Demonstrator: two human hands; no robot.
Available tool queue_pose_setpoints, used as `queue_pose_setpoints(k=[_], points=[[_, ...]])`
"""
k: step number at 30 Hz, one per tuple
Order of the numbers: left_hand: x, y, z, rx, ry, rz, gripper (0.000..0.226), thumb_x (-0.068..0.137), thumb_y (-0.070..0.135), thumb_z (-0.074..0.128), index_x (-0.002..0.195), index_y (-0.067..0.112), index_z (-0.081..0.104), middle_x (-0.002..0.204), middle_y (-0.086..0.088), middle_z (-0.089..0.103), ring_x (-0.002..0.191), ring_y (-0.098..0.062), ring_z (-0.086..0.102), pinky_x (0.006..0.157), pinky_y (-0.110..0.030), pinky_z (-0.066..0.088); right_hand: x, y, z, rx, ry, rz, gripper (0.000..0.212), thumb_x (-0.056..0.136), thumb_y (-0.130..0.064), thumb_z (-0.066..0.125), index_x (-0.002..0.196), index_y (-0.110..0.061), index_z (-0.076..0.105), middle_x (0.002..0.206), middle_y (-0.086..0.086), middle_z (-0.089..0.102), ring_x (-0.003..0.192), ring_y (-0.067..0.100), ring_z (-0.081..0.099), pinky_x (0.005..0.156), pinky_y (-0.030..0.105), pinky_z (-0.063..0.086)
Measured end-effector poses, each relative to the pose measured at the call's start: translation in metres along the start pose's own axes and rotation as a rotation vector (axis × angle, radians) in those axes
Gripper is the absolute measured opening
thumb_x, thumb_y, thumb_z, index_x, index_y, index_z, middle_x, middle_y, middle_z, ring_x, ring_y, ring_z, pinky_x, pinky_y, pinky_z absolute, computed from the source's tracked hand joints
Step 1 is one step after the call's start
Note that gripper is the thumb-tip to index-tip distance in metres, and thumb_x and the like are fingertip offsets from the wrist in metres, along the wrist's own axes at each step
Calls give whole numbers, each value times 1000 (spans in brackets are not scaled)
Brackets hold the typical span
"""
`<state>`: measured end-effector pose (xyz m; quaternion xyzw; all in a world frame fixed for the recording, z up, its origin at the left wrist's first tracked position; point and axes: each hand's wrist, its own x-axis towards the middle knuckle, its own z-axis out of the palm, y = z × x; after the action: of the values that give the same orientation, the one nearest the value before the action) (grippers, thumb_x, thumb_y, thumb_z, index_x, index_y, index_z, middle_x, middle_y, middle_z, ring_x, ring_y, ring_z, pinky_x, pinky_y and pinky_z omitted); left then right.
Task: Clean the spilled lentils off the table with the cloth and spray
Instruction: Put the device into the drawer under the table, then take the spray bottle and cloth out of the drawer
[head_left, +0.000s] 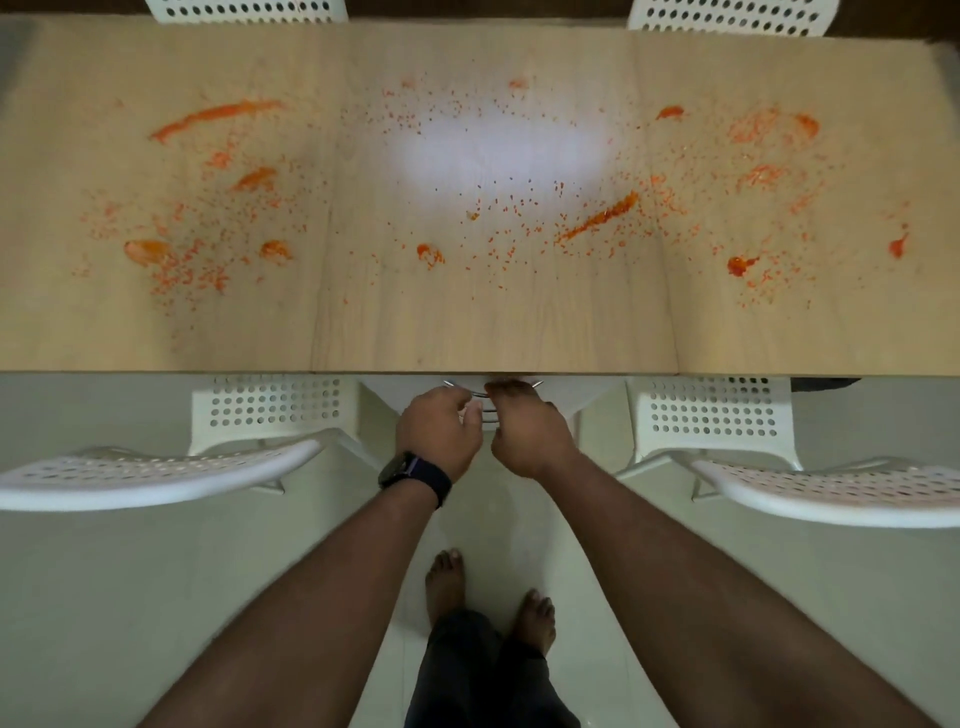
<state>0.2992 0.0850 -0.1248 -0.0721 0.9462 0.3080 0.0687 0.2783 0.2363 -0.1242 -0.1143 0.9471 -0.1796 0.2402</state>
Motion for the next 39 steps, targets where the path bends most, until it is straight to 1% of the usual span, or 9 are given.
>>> queue_pose_setpoints(k=[5, 10, 16, 19, 22, 25, 31, 34, 39], points=[[-1, 8, -18, 104, 142, 205, 25, 89, 24, 76, 110, 10, 75, 104, -9, 71, 107, -33, 62, 83, -45, 55, 0, -3, -2, -58, -39, 9, 64, 86, -12, 61, 148, -14, 45, 148, 7, 49, 142, 25, 39, 101, 45, 45], [-4, 6, -32, 234, 137, 330, 32, 80, 21, 85, 109, 12, 75, 101, -7, 67, 99, -32, 57, 82, -48, 51, -29, -9, 6, -15, -103, 23, 62, 86, -11, 60, 147, -13, 46, 143, 10, 54, 138, 29, 44, 103, 49, 47], [-22, 12, -47, 242, -162, 243, 48, 83, 32, 85, 128, 22, 71, 123, -1, 63, 117, -24, 51, 98, -38, 43, -71, -14, 9, -10, -155, 7, 46, 86, -13, 58, 131, -16, 62, 122, 9, 67, 113, 30, 62, 89, 41, 55], [-31, 17, -56, 155, -272, 142, 53, 80, 35, 89, 128, 25, 70, 124, 2, 65, 111, -19, 60, 97, -36, 50, -78, -18, -12, -23, -71, 5, 33, 78, -21, 59, 105, -27, 76, 92, -1, 71, 86, 23, 66, 70, 31, 55], [-35, 21, -59, 153, -329, 55, 60, 73, 37, 94, 128, 26, 70, 119, 3, 67, 102, -16, 64, 91, -37, 56, -74, -18, -32, 73, 105, 46, 27, 78, -25, 55, 91, -27, 79, 82, -6, 74, 74, 18, 67, 67, 33, 59], [-37, 24, -58, 139, -371, 19, 73, 65, 35, 98, 131, 25, 69, 121, 3, 68, 106, -17, 64, 93, -40, 56, -58, -6, -42, 142, 195, 150, 24, 80, -15, 57, 91, -23, 77, 88, 0, 75, 79, 24, 68, 72, 34, 59], [-38, 21, -55, 119, -368, -12, 86, 56, 35, 102, 134, 28, 67, 129, 6, 65, 113, -16, 62, 97, -40, 54, -21, 26, -24, -153, -143, 244, 47, 86, -11, 69, 131, -5, 57, 131, 17, 58, 114, 36, 61, 87, 41, 58], [-39, 20, -54, 128, -368, 0, 86, 58, 36, 101, 136, 29, 65, 131, 7, 64, 116, -17, 60, 98, -40, 53, -12, 31, -13, -262, -135, 220, 60, 87, -11, 68, 142, -4, 46, 141, 20, 50, 125, 40, 53, 88, 43, 55], [-43, 32, -61, 227, -342, 63, 87, 63, 39, 98, 141, 29, 60, 135, 5, 58, 126, -19, 51, 103, -42, 48, -19, 24, -26, -337, -121, 195, 15, 84, -19, 70, 96, -14, 63, 101, 6, 71, 86, 27, 66, 67, 30, 48]])
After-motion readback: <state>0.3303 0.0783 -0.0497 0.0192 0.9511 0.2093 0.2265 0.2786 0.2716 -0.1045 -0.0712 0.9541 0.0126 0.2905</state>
